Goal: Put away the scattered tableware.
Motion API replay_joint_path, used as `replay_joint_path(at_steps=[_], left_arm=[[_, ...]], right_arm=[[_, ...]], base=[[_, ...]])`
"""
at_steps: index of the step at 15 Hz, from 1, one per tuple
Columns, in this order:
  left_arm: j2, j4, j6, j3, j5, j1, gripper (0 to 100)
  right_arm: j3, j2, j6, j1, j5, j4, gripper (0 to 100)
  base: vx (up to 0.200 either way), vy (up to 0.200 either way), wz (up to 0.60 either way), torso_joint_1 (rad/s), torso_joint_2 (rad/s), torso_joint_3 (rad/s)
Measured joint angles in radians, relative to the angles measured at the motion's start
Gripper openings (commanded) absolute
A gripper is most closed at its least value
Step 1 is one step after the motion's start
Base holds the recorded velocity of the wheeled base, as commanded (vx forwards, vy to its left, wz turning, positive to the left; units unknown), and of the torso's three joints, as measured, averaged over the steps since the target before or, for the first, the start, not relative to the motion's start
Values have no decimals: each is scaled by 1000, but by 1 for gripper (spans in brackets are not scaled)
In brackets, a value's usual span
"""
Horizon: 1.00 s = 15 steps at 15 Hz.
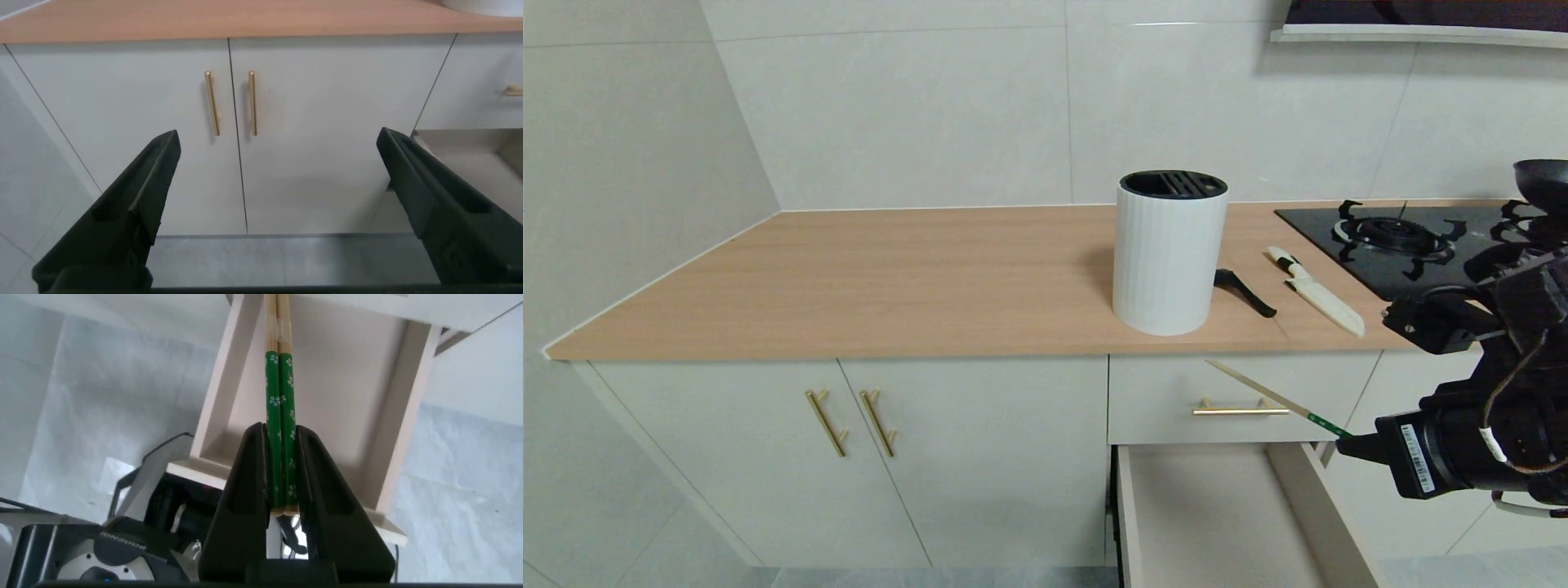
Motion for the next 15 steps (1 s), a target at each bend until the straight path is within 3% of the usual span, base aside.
replay_joint_path(at_steps=[15], left_arm=[[0,0,0,0,0,0,100]], right_arm=[[8,33,0,1,1,-1,0]], base=[[0,0,0,-166,465,299]])
